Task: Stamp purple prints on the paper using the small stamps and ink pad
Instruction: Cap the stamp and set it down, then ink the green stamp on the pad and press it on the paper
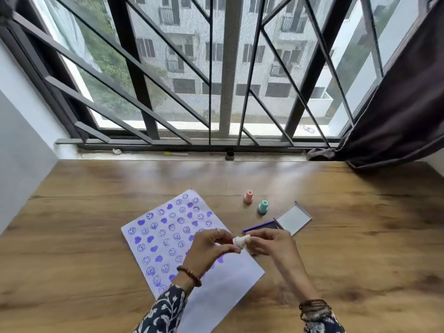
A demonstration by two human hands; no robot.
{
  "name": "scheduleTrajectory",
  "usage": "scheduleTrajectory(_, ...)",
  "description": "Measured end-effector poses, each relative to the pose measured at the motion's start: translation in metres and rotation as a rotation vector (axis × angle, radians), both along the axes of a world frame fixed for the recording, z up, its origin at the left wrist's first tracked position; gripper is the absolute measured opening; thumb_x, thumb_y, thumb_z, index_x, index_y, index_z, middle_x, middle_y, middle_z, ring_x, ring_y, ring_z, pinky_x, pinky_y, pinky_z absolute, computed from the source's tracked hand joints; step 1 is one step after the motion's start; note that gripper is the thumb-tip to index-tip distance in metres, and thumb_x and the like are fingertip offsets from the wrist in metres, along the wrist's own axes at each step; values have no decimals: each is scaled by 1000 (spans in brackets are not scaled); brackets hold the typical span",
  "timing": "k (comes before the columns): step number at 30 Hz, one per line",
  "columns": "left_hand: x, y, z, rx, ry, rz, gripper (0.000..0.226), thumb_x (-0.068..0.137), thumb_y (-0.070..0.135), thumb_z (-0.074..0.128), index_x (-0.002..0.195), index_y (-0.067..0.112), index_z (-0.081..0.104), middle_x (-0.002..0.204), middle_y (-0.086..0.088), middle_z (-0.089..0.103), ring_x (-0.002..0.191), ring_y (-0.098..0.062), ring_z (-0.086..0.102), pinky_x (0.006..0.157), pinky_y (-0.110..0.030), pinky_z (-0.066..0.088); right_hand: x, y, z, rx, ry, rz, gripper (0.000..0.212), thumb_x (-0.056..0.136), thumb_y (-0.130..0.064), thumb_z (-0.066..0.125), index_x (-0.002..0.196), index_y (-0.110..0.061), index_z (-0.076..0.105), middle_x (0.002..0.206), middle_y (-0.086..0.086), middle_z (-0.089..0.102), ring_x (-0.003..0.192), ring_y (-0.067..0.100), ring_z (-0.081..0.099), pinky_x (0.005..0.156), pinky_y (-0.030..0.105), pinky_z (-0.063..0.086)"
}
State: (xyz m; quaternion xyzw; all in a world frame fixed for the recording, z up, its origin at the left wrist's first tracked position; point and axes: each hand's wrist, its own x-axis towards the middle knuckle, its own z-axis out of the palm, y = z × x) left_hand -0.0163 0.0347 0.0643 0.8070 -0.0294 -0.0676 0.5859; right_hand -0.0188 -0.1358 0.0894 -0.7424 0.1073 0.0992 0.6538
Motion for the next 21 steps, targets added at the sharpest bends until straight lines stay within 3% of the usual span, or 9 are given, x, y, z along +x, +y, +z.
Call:
scheduleTrajectory(2, 2, -4, -7, -16, 1, 24, 19, 61, 3, 80, 79, 8, 73, 82, -10, 75, 71, -6, 66, 74, -20, 54, 6, 2, -5, -34, 10, -3, 16, 71, -2, 75, 64, -16, 76, 61, 1, 74, 63, 17, 69, 61, 22, 57)
scheduleTrajectory(4, 6, -8, -15, -22, 2, 70, 21, 66, 4, 77, 85, 10, 73, 88, -7, 75, 78, -7, 67, 79, -21, 51, 15, 5, -10, -192, -43, 9, 14, 71, -11, 77, 64, -22, 73, 56, -13, 71, 61, 2, 67, 59, 8, 51)
scheduleTrajectory(7, 18, -16, -26, 62, -62, 81, 30, 75, 12, 72, 104, 14, 67, 103, 0, 70, 95, -7, 62, 84, -6, 41, 31, 11, -14, -509, -211, 19, 9, 76, -17, 71, 70, -23, 69, 59, -19, 60, 57, -8, 56, 55, -2, 38)
scheduleTrajectory(10, 33, -23, -34, 233, -106, 72, 37, 81, 21, 66, 116, 19, 58, 112, 2, 64, 103, -8, 54, 83, -2, 31, 48, 15, -18, -650, -321, 42, 5, 85, -15, 60, 82, -18, 63, 78, -10, 54, 72, 8, 56, 61, 7, 35)
scheduleTrajectory(12, 42, -26, -41, 357, -133, 58, 37, 83, 22, 61, 120, 19, 54, 117, -1, 61, 109, -15, 52, 86, -10, 30, 57, 16, -22, -730, -339, 78, 15, 89, -16, 55, 102, -16, 62, 94, -3, 60, 87, 17, 59, 67, 14, 34)
scheduleTrajectory(15, 52, -27, -48, 474, -147, 37, 35, 83, 21, 58, 118, 19, 54, 118, -2, 59, 109, -18, 53, 92, -23, 36, 66, 18, -27, -811, -363, 112, 32, 92, -16, 50, 125, -15, 52, 109, 3, 63, 95, 20, 60, 75, 27, 44)
scheduleTrajectory(21, 60, -26, -54, 550, -183, 51, 30, 84, 26, 56, 114, 25, 55, 114, 1, 58, 106, -17, 51, 89, -29, 34, 75, 16, -31, -816, -402, 110, 24, 90, -22, 55, 114, -19, 57, 112, 2, 63, 97, 21, 61, 78, 35, 49)
